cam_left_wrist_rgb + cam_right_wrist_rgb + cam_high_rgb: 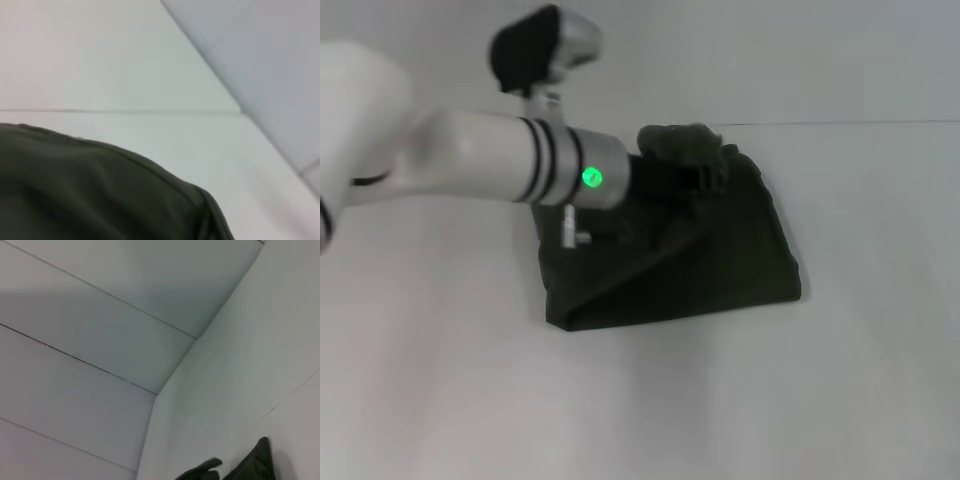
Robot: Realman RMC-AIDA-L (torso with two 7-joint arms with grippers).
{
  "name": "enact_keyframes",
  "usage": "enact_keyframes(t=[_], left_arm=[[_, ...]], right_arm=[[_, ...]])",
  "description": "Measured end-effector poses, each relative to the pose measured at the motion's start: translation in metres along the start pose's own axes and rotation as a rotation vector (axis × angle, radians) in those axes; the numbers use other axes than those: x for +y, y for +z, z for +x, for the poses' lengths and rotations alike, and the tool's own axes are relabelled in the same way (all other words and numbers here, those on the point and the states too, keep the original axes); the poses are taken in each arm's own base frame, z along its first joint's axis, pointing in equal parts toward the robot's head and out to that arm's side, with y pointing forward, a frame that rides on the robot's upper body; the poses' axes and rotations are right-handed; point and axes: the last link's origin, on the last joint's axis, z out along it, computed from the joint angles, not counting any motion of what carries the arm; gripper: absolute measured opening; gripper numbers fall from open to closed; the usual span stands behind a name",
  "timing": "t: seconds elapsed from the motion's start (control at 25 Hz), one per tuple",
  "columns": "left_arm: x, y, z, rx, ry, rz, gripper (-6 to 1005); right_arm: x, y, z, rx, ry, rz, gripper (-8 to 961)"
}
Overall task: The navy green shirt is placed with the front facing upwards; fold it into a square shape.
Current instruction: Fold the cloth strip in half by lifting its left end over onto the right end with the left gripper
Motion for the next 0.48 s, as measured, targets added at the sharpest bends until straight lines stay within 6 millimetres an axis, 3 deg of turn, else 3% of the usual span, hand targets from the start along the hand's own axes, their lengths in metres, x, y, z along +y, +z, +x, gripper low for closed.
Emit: enact_keyframes(t=[0.28, 0.44, 0.48], left_arm=[[0.036, 0.019, -0.020, -0.126, 0.229, -0.079, 58], [0.045, 0.008, -0.021, -0.150, 0.269, -0.156, 82], [0.044, 0.000, -0.018, -0.129, 0.255, -0.173, 147]], right_arm=[[-0.003, 0.001, 0.003, 0.009, 0.008, 0.017, 905], [-0.004, -0.001, 0.001, 0.007, 0.005, 0.024, 904], [-0.005, -0.001, 0.001, 0.009, 0.004, 0.027, 903]])
